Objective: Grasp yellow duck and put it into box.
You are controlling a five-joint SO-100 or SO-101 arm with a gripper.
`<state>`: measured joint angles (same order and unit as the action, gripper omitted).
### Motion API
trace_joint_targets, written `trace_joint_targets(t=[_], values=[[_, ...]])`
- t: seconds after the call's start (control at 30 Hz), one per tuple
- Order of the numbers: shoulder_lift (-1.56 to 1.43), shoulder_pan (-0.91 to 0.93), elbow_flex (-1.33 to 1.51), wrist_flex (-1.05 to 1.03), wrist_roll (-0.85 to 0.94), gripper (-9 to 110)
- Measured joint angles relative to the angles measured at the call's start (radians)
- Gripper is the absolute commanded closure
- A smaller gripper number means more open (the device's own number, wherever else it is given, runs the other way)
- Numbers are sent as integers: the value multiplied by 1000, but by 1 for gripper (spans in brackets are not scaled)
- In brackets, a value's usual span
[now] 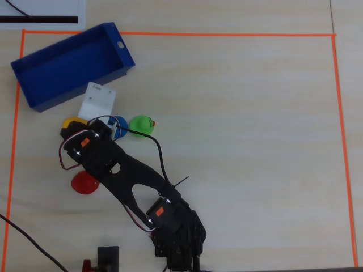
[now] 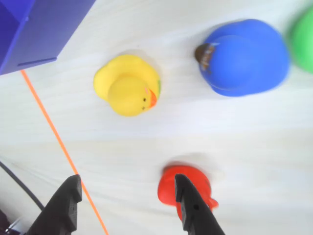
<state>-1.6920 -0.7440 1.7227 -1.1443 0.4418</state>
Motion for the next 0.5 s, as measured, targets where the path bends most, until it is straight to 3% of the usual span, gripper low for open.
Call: trace_joint_targets(t=[0.5], values=[[133, -12, 14, 149, -3, 69]])
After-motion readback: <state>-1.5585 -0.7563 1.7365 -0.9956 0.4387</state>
